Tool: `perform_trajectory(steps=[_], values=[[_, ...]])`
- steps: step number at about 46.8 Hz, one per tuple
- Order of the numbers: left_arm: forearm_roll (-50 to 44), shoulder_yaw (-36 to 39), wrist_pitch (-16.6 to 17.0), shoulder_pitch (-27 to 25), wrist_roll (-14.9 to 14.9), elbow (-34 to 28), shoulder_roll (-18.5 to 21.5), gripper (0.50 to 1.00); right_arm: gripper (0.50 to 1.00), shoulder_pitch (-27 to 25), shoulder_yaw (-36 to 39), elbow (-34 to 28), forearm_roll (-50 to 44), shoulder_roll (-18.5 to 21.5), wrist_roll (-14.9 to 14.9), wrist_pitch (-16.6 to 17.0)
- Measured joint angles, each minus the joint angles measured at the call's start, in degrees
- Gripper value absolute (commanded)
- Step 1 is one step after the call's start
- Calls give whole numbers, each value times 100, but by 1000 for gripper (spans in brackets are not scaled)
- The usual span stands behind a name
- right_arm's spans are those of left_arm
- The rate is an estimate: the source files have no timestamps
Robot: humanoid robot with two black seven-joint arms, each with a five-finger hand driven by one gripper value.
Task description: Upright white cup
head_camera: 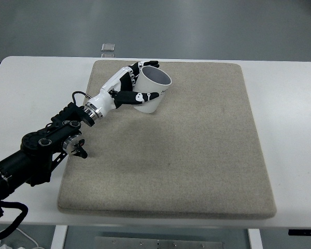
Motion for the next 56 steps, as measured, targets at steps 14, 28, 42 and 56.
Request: perform_trajectory(steps=[14,28,42,56], values=[[-2,-118,38,54,0,-41,-1,808,930,0,3,0,3,0,0,-1],[-27,-161,61,99,0,-11,-9,954,930,0,1,0,0,0,0,0],[-28,-185,61,100,0,18,-18,958,930,0,1,0,0,0,0,2],[-20,-211,61,99,0,30,-45,964,930,0,3,0,0,0,0,2]])
